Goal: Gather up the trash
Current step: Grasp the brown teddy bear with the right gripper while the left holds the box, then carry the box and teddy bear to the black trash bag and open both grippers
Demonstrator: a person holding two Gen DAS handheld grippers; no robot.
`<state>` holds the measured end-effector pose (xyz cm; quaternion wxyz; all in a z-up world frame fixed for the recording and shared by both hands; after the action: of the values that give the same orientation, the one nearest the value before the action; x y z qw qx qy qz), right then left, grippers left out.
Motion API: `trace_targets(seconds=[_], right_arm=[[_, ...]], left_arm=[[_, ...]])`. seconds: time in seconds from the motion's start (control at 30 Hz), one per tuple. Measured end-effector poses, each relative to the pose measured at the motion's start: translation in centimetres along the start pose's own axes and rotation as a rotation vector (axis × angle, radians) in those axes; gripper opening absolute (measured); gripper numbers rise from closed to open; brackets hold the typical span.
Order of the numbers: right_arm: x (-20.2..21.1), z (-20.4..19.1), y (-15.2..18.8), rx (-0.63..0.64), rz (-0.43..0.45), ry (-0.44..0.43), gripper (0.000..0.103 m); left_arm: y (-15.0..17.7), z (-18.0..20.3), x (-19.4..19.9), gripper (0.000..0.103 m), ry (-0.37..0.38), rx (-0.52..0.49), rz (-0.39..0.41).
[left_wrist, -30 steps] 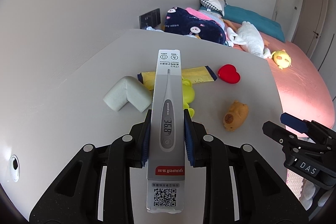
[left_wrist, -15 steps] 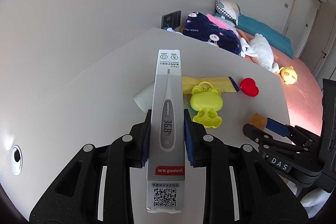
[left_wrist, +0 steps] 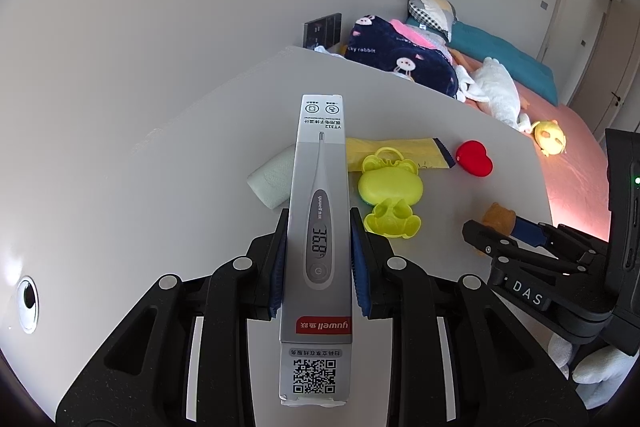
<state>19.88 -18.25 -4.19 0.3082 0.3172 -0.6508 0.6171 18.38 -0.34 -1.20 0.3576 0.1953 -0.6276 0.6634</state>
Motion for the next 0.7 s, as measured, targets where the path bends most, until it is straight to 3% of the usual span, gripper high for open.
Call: trace_targets(seconds=[0.3,0.7], right_arm=[[1.8,1.9,-0.4,-0.057,0.03,-0.023,0.047],[5.3,5.4,0.3,-0.097,0.071,-0.019,0.047]], left_arm=[[0.5,0.9,-0.8,0.027,0.011,-0.016,-0.026],[0.6,5.0,0.1,0.027,0.033,-0.076,-0.027]])
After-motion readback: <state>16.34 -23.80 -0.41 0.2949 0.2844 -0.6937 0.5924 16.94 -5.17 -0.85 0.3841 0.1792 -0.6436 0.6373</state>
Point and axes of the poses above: each gripper's, at about its wrist camera, not at the fingertips, and x roughly against the way its jaws point, z to its right, y to its underside, the point moved 1 cm from there along -x, roughly the way its jaws point, and after that the axes turned 4 degrees about y, right-handed, at the moved point
